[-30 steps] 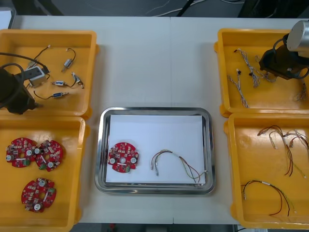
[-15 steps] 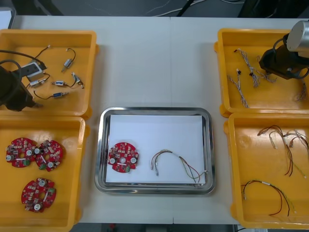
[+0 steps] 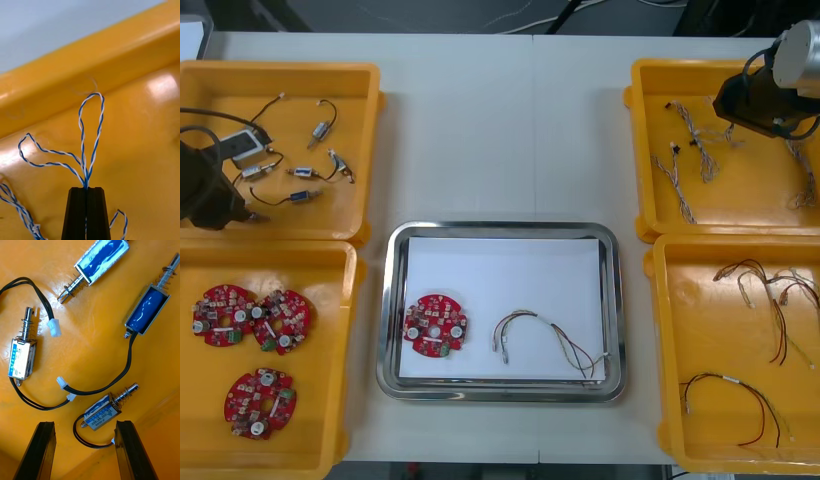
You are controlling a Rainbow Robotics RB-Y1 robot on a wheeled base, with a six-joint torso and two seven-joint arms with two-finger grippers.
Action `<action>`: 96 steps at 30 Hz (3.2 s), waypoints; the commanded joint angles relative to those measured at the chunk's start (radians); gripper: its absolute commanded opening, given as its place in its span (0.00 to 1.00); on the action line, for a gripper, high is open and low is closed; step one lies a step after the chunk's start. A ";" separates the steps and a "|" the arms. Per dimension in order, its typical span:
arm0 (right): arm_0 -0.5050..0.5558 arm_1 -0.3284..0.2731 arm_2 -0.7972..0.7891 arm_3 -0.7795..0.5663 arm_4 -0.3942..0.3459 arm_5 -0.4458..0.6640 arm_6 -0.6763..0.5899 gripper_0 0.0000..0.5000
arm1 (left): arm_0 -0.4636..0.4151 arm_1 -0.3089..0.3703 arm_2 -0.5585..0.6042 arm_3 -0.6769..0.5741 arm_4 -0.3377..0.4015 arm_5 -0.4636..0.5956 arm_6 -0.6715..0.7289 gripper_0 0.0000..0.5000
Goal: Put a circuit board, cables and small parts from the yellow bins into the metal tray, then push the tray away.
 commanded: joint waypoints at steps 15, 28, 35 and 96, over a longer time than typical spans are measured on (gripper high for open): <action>0.007 -0.085 -0.148 -0.240 0.036 0.386 0.082 0.00 | 0.004 0.007 -0.071 -0.005 -0.014 -0.036 -0.171 0.92; 0.007 -0.112 -0.238 -0.370 0.049 0.672 0.097 0.00 | 0.012 -0.002 -0.095 -0.003 -0.016 -0.047 -0.170 0.88; 0.006 -0.120 -0.266 -0.447 0.061 0.817 0.086 0.00 | 0.015 -0.019 -0.098 -0.005 -0.034 -0.050 -0.170 0.86; 0.633 -0.097 -0.379 -1.421 -0.341 0.964 -0.289 0.00 | 0.000 -0.036 0.136 -0.160 -0.010 0.207 -0.102 0.00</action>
